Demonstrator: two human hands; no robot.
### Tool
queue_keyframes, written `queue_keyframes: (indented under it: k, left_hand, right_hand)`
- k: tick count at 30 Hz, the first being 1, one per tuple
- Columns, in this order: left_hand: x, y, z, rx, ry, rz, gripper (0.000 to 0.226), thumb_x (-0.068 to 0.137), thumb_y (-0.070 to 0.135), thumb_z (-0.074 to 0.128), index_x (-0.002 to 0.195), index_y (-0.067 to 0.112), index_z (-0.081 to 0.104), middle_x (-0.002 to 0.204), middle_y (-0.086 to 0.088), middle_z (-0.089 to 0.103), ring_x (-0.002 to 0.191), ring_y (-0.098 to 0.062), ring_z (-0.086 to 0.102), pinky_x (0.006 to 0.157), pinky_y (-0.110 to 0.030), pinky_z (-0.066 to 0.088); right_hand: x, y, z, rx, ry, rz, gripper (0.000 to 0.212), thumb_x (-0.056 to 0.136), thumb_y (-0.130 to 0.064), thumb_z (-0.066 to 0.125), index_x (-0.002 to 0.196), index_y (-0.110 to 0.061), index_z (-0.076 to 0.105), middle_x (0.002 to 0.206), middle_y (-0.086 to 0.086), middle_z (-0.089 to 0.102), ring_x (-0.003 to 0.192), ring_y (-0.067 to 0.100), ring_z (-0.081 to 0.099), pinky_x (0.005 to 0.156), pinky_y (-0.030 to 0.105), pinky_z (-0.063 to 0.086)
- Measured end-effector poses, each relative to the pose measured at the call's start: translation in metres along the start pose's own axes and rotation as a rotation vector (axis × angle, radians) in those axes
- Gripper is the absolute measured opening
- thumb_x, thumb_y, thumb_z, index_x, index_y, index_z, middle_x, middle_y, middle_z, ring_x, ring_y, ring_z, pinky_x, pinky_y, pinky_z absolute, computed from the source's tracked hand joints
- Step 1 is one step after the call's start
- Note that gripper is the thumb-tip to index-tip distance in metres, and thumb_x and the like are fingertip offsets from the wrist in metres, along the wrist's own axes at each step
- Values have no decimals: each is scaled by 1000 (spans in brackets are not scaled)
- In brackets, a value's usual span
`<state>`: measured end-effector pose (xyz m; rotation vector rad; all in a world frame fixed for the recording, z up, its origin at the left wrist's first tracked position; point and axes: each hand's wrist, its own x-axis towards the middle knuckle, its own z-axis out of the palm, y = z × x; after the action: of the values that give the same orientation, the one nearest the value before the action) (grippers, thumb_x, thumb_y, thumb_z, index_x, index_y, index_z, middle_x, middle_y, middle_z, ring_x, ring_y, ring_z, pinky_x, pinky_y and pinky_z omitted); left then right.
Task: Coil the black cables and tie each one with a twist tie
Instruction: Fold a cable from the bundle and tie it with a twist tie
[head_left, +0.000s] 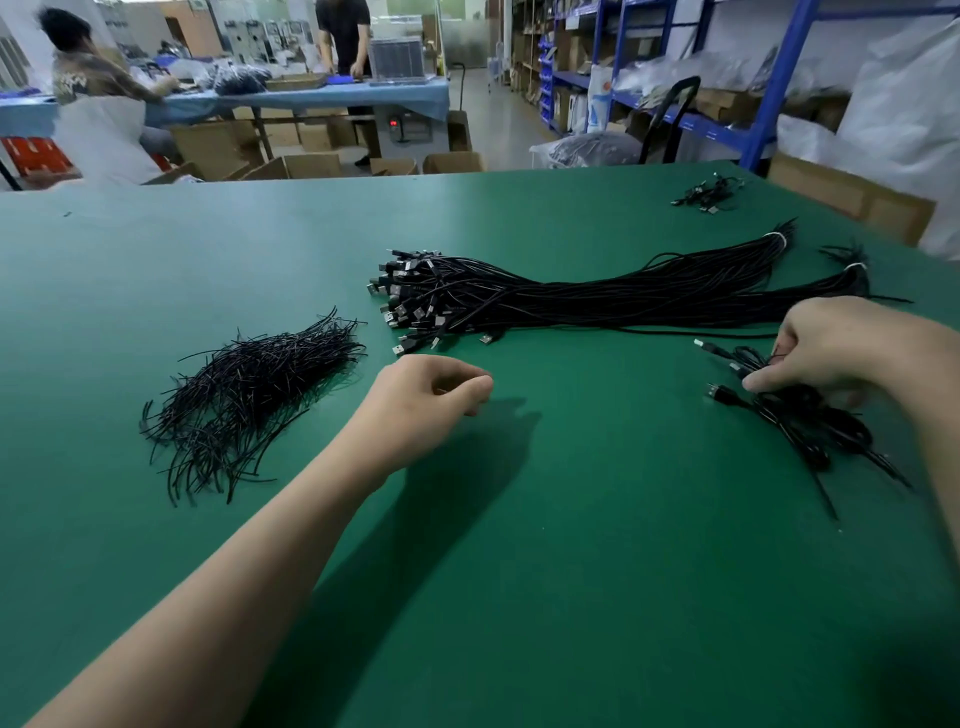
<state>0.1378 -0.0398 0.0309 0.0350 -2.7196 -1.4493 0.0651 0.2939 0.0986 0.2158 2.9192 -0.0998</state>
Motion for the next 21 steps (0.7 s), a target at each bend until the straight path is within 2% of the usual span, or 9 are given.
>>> queue_keyframes:
  k: [2, 4, 7, 9, 10, 12, 14, 16, 21]
  left_hand:
    - [2, -2, -4, 133, 33, 27, 20, 97, 37, 64, 110, 29, 77, 85, 18, 73, 79, 7, 65, 67, -16, 45]
    - [4, -3, -6, 241, 50, 55, 25, 97, 38, 64, 117, 27, 75, 93, 18, 70, 77, 9, 61, 73, -19, 47]
    - [13, -8, -9, 402, 79, 93, 36, 99, 38, 61, 131, 23, 67, 128, 2, 63, 108, -11, 62, 92, -26, 42]
    - [25, -12, -9, 465, 94, 85, 44, 100, 37, 60, 140, 20, 59, 144, -3, 54, 127, -20, 52, 106, -31, 38]
    - [33, -13, -9, 499, 96, 74, 48, 100, 37, 59, 144, 18, 54, 148, -5, 49, 133, -25, 47, 112, -35, 35]
    - [51, -14, -6, 555, 103, 48, 53, 101, 36, 56, 150, 16, 47, 153, -8, 44, 140, -29, 40, 117, -41, 32]
    - [68, -14, -4, 594, 121, 10, 54, 102, 37, 54, 151, 15, 45, 153, -9, 44, 141, -30, 39, 115, -44, 34]
    - [81, -15, -1, 604, 151, -23, 52, 102, 37, 55, 148, 15, 47, 147, -11, 50, 136, -30, 45, 109, -44, 41]
    - [95, -17, 4, 594, 279, -28, 35, 95, 24, 67, 128, 14, 65, 122, -10, 67, 116, -33, 59, 96, -45, 50]
  right_hand:
    - [2, 5, 0, -54, 31, -13, 54, 81, -59, 75, 86, -5, 72, 81, 6, 68, 71, 24, 64, 63, 31, 51]
    - [1, 0, -1, -57, 88, -62, 51, 82, -65, 69, 90, -15, 71, 90, 4, 68, 82, 23, 61, 73, 34, 51]
    - [-9, -26, 5, 17, 199, -195, 44, 85, -66, 63, 71, -24, 67, 79, -1, 70, 76, 20, 62, 75, 36, 53]
    - [-17, -48, 16, 70, 241, -284, 50, 92, -60, 58, 62, -22, 69, 64, -5, 69, 65, 18, 65, 70, 33, 53]
    - [-21, -58, 23, 82, 231, -329, 48, 95, -54, 57, 63, -22, 71, 65, -5, 71, 65, 19, 67, 71, 34, 53]
    - [-24, -76, 39, 68, 196, -412, 30, 100, -38, 56, 81, -25, 75, 89, 1, 75, 83, 24, 69, 81, 38, 55]
    - [-27, -88, 53, 37, 185, -473, 22, 102, -32, 53, 116, -28, 69, 121, 2, 70, 110, 27, 64, 95, 42, 52]
    - [-29, -95, 65, 9, 167, -523, 39, 103, -37, 50, 140, -25, 53, 140, 0, 59, 128, 25, 54, 104, 42, 46]
    - [-29, -102, 84, 51, 98, -600, 66, 104, -48, 45, 159, -19, 24, 164, -1, 27, 151, 16, 24, 119, 38, 26]
